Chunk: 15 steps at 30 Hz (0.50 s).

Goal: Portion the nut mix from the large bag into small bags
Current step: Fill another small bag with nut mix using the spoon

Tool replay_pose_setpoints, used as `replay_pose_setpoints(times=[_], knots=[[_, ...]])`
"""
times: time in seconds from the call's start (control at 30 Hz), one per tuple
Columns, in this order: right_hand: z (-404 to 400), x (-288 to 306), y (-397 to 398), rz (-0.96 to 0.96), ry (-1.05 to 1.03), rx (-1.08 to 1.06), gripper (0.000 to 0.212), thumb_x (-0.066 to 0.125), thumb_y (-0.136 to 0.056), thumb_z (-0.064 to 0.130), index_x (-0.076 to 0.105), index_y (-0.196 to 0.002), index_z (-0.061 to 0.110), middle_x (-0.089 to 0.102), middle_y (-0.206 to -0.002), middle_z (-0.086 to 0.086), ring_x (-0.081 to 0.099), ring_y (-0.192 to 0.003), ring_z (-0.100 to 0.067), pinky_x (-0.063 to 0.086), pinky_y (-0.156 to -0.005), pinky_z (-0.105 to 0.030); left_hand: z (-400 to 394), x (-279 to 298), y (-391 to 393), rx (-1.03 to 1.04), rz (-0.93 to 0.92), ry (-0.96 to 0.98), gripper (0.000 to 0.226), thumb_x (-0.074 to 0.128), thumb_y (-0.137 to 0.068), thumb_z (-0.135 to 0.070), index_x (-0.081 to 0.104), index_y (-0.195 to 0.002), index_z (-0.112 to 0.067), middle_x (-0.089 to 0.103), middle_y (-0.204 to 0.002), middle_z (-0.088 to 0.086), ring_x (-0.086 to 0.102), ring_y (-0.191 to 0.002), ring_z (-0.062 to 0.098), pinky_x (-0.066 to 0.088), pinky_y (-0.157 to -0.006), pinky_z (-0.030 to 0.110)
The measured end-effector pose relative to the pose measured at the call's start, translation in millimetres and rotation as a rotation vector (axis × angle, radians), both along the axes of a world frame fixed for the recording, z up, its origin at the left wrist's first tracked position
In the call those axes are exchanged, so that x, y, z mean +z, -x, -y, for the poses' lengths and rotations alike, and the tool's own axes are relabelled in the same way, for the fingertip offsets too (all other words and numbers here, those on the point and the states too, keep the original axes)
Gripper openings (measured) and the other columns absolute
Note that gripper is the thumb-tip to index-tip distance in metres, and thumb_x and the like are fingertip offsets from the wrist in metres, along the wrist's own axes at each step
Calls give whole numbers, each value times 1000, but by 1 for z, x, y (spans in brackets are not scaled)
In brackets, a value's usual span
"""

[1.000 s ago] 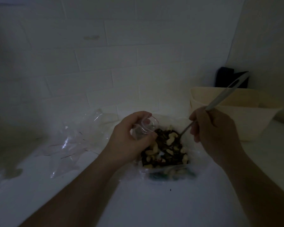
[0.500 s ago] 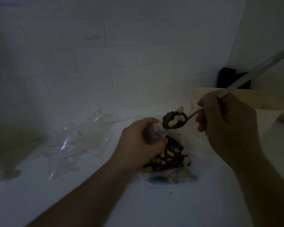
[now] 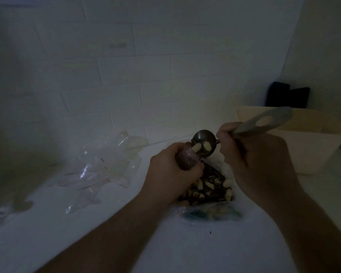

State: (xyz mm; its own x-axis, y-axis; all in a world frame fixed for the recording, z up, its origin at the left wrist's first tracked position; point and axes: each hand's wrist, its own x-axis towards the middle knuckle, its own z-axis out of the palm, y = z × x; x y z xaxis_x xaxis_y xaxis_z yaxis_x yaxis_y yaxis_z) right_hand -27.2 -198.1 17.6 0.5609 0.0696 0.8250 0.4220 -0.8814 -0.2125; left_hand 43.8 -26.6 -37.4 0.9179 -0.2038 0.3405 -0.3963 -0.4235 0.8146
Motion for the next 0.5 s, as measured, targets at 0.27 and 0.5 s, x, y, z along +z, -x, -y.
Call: replay_pose_setpoints(times=[0.27, 0.5], knots=[[2, -5, -3, -11, -28, 11, 37, 36, -106, 37, 68, -101, 18, 65, -67, 4, 62, -57, -10, 41, -67, -9, 0, -2, 0, 13, 15, -25, 35, 84, -78, -40, 67, -109, -40, 74, -95, -22, 67, -86, -11, 53, -76, 9], [1, -7, 0, 30, -32, 0, 38, 41, -105, 34, 71, -99, 11, 64, -68, 2, 58, -57, -10, 36, -66, -2, 0, -2, 0, 29, 49, -59, 35, 84, -78, -41, 66, -108, -41, 74, -96, -21, 67, -88, -10, 50, -78, 5]])
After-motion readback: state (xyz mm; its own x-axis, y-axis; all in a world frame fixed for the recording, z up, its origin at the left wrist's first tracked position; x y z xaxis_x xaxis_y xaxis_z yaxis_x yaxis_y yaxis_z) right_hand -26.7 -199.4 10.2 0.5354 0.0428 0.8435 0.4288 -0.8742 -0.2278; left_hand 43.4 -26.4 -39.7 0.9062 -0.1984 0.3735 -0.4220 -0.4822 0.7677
